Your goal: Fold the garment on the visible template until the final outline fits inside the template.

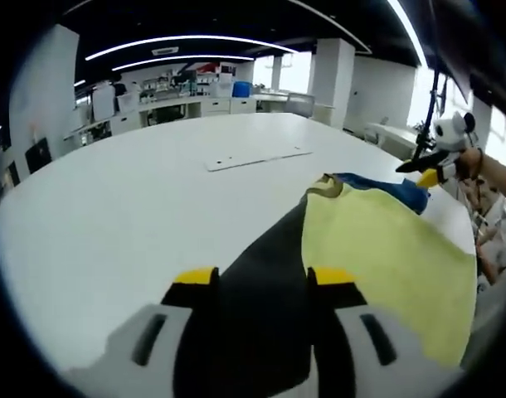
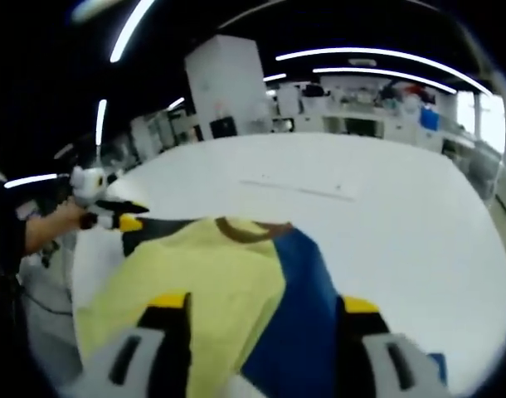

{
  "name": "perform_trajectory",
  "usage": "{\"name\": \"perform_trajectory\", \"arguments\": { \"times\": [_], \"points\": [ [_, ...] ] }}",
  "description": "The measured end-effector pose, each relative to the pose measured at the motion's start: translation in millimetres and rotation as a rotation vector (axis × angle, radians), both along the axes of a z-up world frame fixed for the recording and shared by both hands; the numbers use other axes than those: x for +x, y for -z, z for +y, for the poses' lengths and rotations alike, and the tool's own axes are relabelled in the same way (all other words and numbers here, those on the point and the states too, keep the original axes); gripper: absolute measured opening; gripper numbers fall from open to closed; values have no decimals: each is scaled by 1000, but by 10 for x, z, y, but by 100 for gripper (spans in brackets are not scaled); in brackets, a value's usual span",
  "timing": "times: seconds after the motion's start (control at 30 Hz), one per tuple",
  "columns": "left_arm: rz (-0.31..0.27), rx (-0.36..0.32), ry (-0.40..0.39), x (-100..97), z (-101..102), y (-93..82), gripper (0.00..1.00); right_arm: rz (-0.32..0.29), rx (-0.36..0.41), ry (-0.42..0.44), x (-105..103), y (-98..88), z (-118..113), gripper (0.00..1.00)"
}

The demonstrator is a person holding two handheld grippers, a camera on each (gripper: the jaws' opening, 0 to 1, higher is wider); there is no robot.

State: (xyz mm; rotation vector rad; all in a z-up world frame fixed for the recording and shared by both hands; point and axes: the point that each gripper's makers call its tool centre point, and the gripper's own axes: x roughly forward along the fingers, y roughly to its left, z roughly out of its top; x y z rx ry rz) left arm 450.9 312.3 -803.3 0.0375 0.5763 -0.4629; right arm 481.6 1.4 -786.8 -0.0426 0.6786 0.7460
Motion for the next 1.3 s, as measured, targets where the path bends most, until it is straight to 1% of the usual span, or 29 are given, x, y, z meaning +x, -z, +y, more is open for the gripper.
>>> {"name": "perform_trajectory", "arguments": {
  "times": [0.1, 0.17, 0.33, 0.47, 0.57, 0.67, 0.77, 0.83, 0.9, 0.93, 1.0, 1.07, 1.2, 1.23, 1.3],
  "points": [
    [-1, -4, -3, 91, 4, 63, 38, -6, -1, -13, 120, 42, 61, 64],
    [0, -10, -4, 115, -29, 75, 37, -3, -8, -22, 204, 91, 92, 61],
    [8, -12, 11, 264, -74, 155, 34, 6, -22, -47, 389, 213, 194, 56],
    [28, 10, 50, 319, -139, 229, 33, -4, -37, -65, 563, 271, 245, 50],
    [43, 37, 79, 354, -198, 278, 29, -9, -50, -74, 661, 310, 311, 47],
    [43, 42, 80, 421, -201, 300, 25, -10, -61, -79, 732, 342, 342, 45],
    [37, 44, 83, 464, -211, 310, 24, -16, -76, -77, 783, 379, 347, 41],
    [48, 54, 83, 495, -191, 351, 23, -14, -84, -78, 791, 400, 356, 37],
    [45, 50, 83, 467, -224, 342, 20, -19, -92, -74, 800, 407, 356, 35],
    [53, 47, 81, 457, -224, 346, 18, -21, -94, -73, 806, 410, 355, 34],
    [54, 35, 54, 478, -213, 351, 11, -23, -97, -77, 833, 425, 350, 31],
    [65, 12, 35, 492, -207, 361, 5, -28, -99, -80, 841, 427, 358, 26],
    [73, -3, 11, 504, -191, 364, 1, -24, -114, -83, 868, 504, 351, 16],
    [77, -12, 10, 505, -196, 365, 0, -23, -120, -86, 864, 514, 351, 12],
    [76, -7, 14, 503, -194, 365, 0, -22, -130, -87, 856, 534, 358, 4]
  ]
}}
